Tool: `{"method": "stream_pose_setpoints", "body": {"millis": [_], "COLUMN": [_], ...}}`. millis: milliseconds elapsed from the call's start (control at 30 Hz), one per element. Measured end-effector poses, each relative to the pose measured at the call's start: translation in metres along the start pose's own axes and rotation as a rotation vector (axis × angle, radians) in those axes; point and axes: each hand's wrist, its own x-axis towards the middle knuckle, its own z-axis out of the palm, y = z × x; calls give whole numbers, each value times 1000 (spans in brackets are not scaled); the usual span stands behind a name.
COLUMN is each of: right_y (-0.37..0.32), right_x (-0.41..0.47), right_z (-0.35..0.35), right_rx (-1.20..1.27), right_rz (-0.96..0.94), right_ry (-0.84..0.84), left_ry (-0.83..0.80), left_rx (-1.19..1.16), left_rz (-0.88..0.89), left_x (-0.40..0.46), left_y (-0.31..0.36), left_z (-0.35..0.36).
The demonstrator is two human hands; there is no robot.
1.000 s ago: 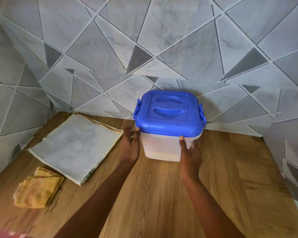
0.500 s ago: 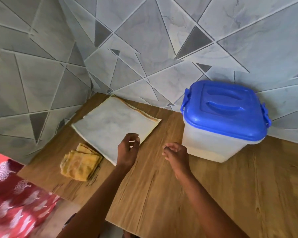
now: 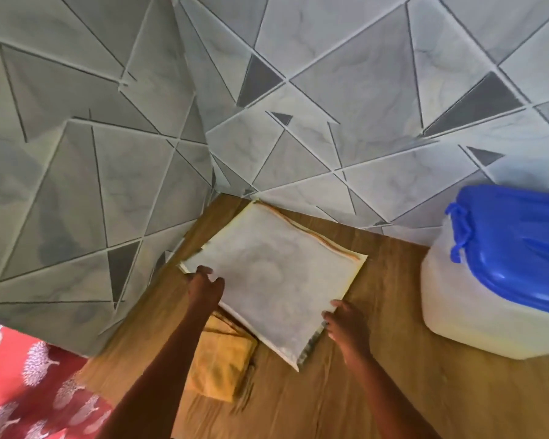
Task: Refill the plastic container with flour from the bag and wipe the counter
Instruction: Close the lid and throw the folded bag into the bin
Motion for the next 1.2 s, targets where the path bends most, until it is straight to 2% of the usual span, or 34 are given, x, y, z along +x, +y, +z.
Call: {"method": "stream_pose_setpoints", "body": {"millis": [167, 300, 400, 467, 600, 733, 833, 967, 1100, 1200], "right_y": [-17, -10, -6, -7, -12, -12, -13, -14, -15, -13], "right_x": [-5, -4, -1, 0, -3, -3, -2, -4, -2, 0], "right_z": [7, 6, 5, 5, 0, -2, -4, -9, -16, -20], "right_rx": [15, 109, 167, 205, 278, 356, 403, 485, 625, 674], "right_rz": [36, 131, 174, 199, 225, 229, 250, 292, 392, 418], "right_ry": [43, 53, 49, 44, 36, 27, 18, -10, -78, -90], "left_ry": [12, 147, 81, 56, 25, -75, -129, -363, -585, -673], "left_rx": [-66, -331, -509, -535, -492, -675, -649, -470, -289, -171], "left_rz": [-222, -123, -187, -192, 38, 212, 376, 662, 723, 785], "left_x": [40, 47, 71, 84, 32, 9, -10, -46, -71, -80], "left_y": [-13, -24, -40, -43, 15, 41, 53, 59, 43, 26], "left_z": [-26, -30, -29, -29, -44, -37, -26, -3, 28, 55]}}
